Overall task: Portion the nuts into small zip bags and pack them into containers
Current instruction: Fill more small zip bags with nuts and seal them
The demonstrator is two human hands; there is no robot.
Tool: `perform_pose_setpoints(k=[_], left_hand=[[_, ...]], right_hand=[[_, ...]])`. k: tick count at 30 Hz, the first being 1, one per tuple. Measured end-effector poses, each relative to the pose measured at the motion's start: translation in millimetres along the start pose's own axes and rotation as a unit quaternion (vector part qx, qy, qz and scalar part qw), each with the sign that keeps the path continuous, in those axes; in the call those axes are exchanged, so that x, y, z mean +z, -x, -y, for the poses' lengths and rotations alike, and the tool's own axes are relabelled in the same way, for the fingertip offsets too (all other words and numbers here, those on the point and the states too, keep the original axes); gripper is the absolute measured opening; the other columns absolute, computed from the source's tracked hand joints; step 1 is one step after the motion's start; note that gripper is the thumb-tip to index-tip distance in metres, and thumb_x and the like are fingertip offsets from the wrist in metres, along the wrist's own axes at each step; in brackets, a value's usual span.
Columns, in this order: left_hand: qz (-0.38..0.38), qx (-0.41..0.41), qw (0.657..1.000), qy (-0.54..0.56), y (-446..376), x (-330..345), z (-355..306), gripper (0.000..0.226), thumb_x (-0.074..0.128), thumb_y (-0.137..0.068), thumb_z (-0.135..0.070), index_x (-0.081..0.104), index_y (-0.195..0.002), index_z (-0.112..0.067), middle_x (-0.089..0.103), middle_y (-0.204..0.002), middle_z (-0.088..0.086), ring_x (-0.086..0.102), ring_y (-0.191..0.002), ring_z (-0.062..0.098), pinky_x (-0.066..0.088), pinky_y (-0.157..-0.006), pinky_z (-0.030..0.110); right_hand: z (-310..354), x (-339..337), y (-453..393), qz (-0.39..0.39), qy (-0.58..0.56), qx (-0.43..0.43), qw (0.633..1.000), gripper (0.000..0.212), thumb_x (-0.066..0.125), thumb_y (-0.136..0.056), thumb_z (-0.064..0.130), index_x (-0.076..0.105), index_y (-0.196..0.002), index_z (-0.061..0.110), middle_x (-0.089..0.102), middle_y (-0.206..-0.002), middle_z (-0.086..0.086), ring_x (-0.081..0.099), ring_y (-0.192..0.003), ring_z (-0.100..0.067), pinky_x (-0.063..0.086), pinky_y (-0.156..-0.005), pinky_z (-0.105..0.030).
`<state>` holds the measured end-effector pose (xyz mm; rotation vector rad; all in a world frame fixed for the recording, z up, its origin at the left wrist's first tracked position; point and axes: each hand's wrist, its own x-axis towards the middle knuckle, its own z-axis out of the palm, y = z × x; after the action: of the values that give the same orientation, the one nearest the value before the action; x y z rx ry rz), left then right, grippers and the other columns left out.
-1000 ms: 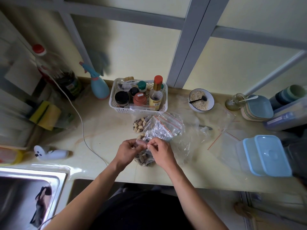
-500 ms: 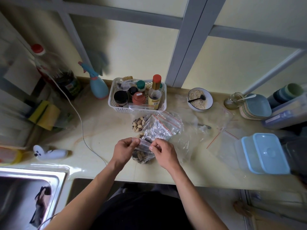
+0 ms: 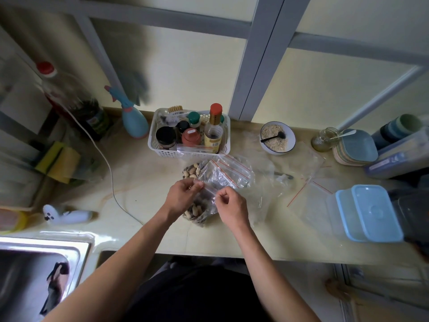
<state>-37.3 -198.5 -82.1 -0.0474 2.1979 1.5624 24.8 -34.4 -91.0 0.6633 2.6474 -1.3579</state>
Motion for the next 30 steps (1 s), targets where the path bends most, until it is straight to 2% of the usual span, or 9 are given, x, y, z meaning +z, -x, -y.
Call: perform_pose_setpoints(k=[2, 7, 13, 16, 19, 21, 25, 28, 30], left_hand=[[0.028, -0.002, 0.999, -0.014, -6, 3, -4, 0.024, 0.057, -0.102, -0.033, 0.075, -0.089, -0.023, 0.073, -0.077, -0.008, 0.063, -0.067, -0.003, 0.046, -0.062, 0.011], [0.036, -0.023, 0.999, -0.011, -17, 14, -3, 0.026, 0.052, -0.103, -0.036, 0.071, -0.103, -0.02, 0.074, -0.095, 0.004, 0.069, -0.087, 0.016, 0.054, -0.077, 0.028], [-0.007, -0.002, 0.999, -0.046, -36, 11, -4, 0.024, 0.05, -0.102, -0.024, 0.072, -0.094, -0.023, 0.071, -0.084, -0.006, 0.066, -0.077, 0.006, 0.051, -0.072, 0.029], [-0.035, -0.003, 0.998, -0.05, -45, 7, -7, 0.022, 0.05, -0.1, -0.023, 0.07, -0.09, -0.023, 0.07, -0.084, -0.005, 0.066, -0.081, 0.014, 0.052, -0.075, 0.033], [-0.152, -0.024, 0.987, -0.047, -57, -1, -9, 0.01, 0.056, -0.094, -0.024, 0.061, -0.098, -0.015, 0.066, -0.095, 0.002, 0.063, -0.086, 0.021, 0.053, -0.076, 0.037], [-0.2, -0.06, 0.976, -0.067, -65, -6, -3, 0.029, 0.062, -0.091, -0.024, 0.053, -0.113, -0.008, 0.055, -0.113, 0.008, 0.056, -0.096, 0.025, 0.051, -0.085, 0.04], [-0.174, -0.099, 0.976, -0.085, -74, -11, 8, 0.054, 0.068, -0.089, -0.032, 0.042, -0.129, -0.005, 0.046, -0.126, 0.011, 0.052, -0.109, 0.029, 0.049, -0.096, 0.045], [-0.163, -0.074, 0.983, -0.038, -77, -13, 2, 0.031, 0.071, -0.089, -0.034, 0.058, -0.112, -0.017, 0.065, -0.109, -0.001, 0.061, -0.097, 0.017, 0.055, -0.084, 0.039], [-0.166, -0.034, 0.985, -0.031, -76, -14, -5, 0.012, 0.073, -0.086, -0.03, 0.064, -0.091, -0.024, 0.066, -0.096, -0.005, 0.06, -0.09, 0.01, 0.051, -0.076, 0.033]], right_hand=[[-3, 2, -5, -0.021, 0.016, 0.027, 0.999, 0.009, 0.062, -0.09, 0.012, 0.064, -0.081, 0.014, 0.068, -0.081, 0.0, 0.061, -0.078, -0.021, 0.048, -0.07, -0.031], [-8, 5, -13, -0.028, 0.036, 0.045, 0.998, 0.007, 0.062, -0.087, 0.008, 0.065, -0.087, 0.014, 0.07, -0.087, -0.001, 0.064, -0.083, -0.023, 0.053, -0.076, -0.033], [11, 3, -34, 0.004, 0.016, -0.003, 1.0, 0.018, 0.06, -0.086, 0.001, 0.068, -0.096, 0.012, 0.068, -0.088, 0.002, 0.061, -0.079, -0.011, 0.04, -0.069, -0.004], [23, 3, -46, 0.0, 0.001, -0.028, 1.0, 0.014, 0.062, -0.087, 0.003, 0.069, -0.094, 0.014, 0.068, -0.087, 0.005, 0.062, -0.079, -0.008, 0.041, -0.07, -0.004], [32, 5, -58, 0.006, -0.02, -0.036, 0.999, 0.01, 0.064, -0.09, 0.007, 0.069, -0.093, 0.015, 0.069, -0.086, 0.008, 0.062, -0.079, -0.001, 0.044, -0.07, -0.005], [34, 8, -64, 0.015, -0.027, -0.034, 0.999, 0.008, 0.065, -0.092, 0.008, 0.068, -0.094, 0.014, 0.068, -0.084, 0.01, 0.061, -0.076, 0.002, 0.044, -0.068, -0.006], [36, 16, -74, 0.05, -0.012, -0.011, 0.999, 0.006, 0.063, -0.095, 0.01, 0.067, -0.097, 0.014, 0.069, -0.09, 0.007, 0.062, -0.08, 0.0, 0.044, -0.067, -0.005], [37, 24, -84, 0.074, 0.015, 0.026, 0.997, 0.01, 0.058, -0.097, 0.01, 0.066, -0.101, 0.014, 0.069, -0.099, 0.004, 0.064, -0.091, -0.01, 0.043, -0.072, -0.008], [38, 28, -90, 0.08, 0.034, 0.05, 0.995, 0.013, 0.055, -0.097, 0.008, 0.066, -0.1, 0.014, 0.069, -0.102, 0.001, 0.063, -0.095, -0.016, 0.045, -0.077, -0.02]])
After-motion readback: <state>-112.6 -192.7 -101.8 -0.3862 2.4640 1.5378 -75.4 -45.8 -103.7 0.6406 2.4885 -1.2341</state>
